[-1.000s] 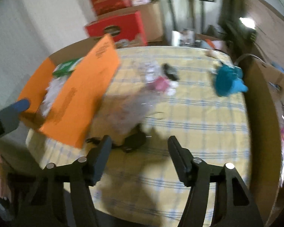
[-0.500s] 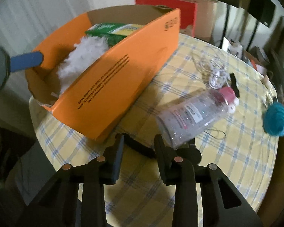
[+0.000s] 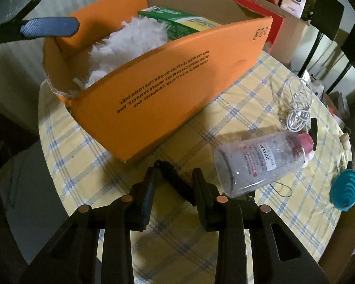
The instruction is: Organize objects
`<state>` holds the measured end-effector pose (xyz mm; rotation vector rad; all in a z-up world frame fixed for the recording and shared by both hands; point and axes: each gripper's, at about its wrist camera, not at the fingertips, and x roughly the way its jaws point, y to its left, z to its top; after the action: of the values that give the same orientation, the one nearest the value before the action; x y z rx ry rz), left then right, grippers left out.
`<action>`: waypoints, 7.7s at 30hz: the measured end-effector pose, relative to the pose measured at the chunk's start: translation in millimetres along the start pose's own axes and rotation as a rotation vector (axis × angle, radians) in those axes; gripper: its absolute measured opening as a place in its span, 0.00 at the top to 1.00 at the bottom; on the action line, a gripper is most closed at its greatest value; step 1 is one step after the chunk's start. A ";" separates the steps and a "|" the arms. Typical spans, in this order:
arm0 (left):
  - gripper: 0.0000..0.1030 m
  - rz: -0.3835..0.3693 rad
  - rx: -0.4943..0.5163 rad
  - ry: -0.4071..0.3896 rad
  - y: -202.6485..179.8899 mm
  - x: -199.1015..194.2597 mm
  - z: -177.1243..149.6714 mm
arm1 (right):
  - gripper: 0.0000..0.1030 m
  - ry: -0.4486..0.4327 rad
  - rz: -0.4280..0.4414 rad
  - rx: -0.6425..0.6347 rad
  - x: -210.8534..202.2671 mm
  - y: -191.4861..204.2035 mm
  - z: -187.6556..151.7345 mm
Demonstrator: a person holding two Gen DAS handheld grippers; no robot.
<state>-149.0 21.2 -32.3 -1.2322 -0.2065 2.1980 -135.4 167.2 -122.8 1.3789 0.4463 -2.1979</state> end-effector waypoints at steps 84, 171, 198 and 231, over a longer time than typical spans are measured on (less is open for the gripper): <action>0.60 0.359 0.304 0.488 -109.3 266.2 97.7 | 0.91 -0.459 -0.006 0.724 -170.5 -135.9 -98.3; 0.83 0.207 -0.049 0.250 173.9 8.8 66.6 | 0.91 -0.221 -0.103 0.385 -42.8 -19.7 123.1; 0.25 0.265 -0.004 0.131 151.7 -19.6 78.3 | 0.67 -0.278 -0.070 0.448 -60.7 -22.1 117.3; 0.02 0.243 0.116 -0.084 49.1 -66.8 54.8 | 0.14 -0.313 -0.225 0.528 -133.0 -26.7 35.7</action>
<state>-189.0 -48.4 26.4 -1.1533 0.0398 2.4340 -129.1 202.5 12.9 1.2330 -0.1121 -2.7937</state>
